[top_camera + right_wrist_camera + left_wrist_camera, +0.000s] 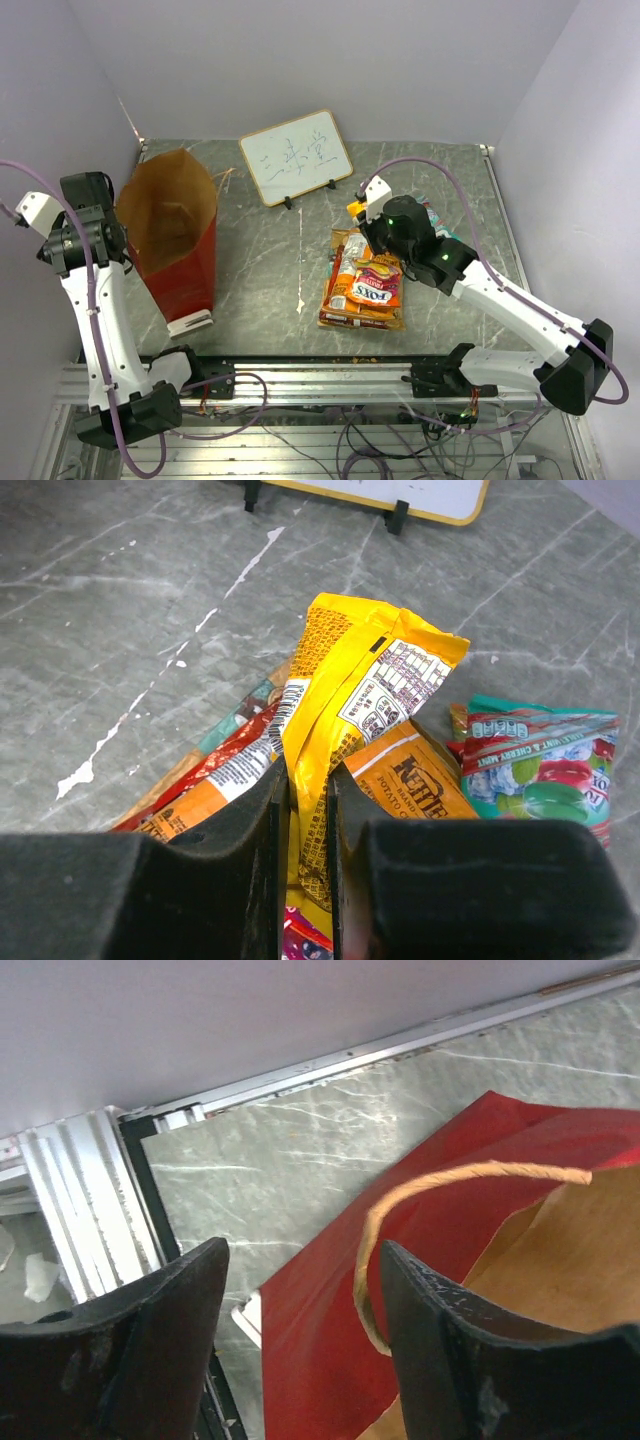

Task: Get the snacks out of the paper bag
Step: Adjust the paper bag at the center of the board.

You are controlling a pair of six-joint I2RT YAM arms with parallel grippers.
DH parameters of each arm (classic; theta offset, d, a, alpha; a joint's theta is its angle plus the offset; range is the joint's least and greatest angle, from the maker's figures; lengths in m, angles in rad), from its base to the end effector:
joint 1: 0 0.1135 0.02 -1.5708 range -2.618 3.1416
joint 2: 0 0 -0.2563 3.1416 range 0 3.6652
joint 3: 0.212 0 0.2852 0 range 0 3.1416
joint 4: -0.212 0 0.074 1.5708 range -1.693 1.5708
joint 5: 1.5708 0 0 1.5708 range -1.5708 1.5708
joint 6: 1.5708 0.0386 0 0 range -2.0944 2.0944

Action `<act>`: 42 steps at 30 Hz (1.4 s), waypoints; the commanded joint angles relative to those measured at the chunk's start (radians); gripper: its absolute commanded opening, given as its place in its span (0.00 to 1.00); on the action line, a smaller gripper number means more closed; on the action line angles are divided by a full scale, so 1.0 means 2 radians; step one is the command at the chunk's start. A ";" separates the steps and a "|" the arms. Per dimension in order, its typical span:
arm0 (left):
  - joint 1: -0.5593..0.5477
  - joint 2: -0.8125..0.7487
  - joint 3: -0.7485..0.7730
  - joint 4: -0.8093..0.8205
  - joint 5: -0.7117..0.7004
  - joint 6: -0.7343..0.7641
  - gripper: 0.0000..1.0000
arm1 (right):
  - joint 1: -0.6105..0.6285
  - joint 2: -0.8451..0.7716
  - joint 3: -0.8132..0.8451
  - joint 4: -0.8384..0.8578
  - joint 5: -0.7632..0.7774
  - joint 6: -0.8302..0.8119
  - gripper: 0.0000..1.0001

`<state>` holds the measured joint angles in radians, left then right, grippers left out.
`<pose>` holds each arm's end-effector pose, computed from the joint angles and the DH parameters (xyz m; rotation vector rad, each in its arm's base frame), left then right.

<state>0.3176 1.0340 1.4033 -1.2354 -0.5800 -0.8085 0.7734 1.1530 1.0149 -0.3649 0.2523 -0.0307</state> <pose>0.1797 0.0813 0.4094 -1.4349 1.8025 0.4583 0.2200 0.2013 0.3151 -0.6628 1.9529 0.1981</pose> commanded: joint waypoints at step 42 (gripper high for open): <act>0.000 -0.033 0.144 0.001 0.003 0.054 0.99 | -0.003 0.005 0.008 -0.016 -0.048 -0.092 0.00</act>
<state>0.3180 0.9836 1.6402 -1.3037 -0.6220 -0.8120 0.7734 1.1725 1.0153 -0.3794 0.1703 -0.0967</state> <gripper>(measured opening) 0.997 0.160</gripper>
